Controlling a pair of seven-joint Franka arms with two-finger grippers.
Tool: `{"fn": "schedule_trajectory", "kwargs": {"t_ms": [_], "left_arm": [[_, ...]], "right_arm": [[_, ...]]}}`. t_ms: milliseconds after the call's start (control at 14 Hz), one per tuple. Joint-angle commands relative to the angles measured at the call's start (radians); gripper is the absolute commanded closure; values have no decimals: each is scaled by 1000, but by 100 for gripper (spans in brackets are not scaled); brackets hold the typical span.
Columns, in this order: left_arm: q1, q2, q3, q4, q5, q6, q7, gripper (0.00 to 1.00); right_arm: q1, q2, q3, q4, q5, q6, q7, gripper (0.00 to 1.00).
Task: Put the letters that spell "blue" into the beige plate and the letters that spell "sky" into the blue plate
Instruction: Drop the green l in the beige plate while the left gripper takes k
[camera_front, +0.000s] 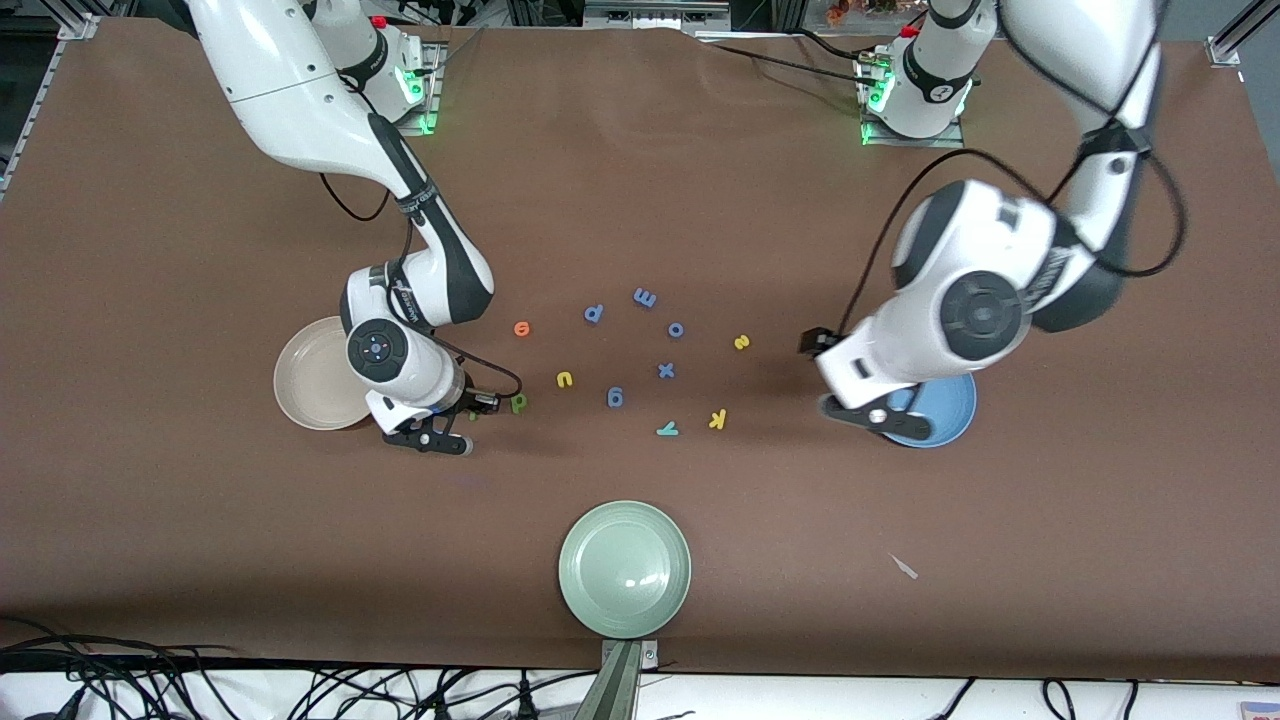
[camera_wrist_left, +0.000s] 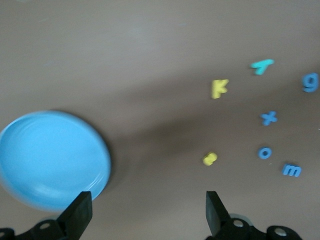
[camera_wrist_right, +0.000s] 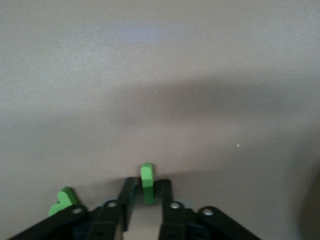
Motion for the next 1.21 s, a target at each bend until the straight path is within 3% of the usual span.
{"fn": "schedule_trajectory", "kwargs": {"t_ms": [0, 356, 641, 998, 1069, 1140], "left_arm": [[-82, 84, 13, 46, -7, 69, 58, 0], [-94, 184, 15, 45, 13, 313, 209, 0], [-114, 259, 16, 43, 8, 431, 184, 0], [-132, 331, 19, 46, 10, 522, 44, 0], [-145, 342, 19, 46, 10, 543, 26, 8], [-158, 351, 22, 46, 10, 560, -2, 23]], "right_arm": [[-2, 11, 2, 13, 18, 17, 3, 100], [-20, -40, -22, 36, 5, -91, -60, 100], [-23, -103, -97, 19, 5, -220, -247, 100], [-23, -238, -197, -177, 5, -173, -469, 100], [-23, -265, -214, -238, 5, -126, -514, 100], [-23, -284, -226, -298, 6, -63, -552, 100]]}}
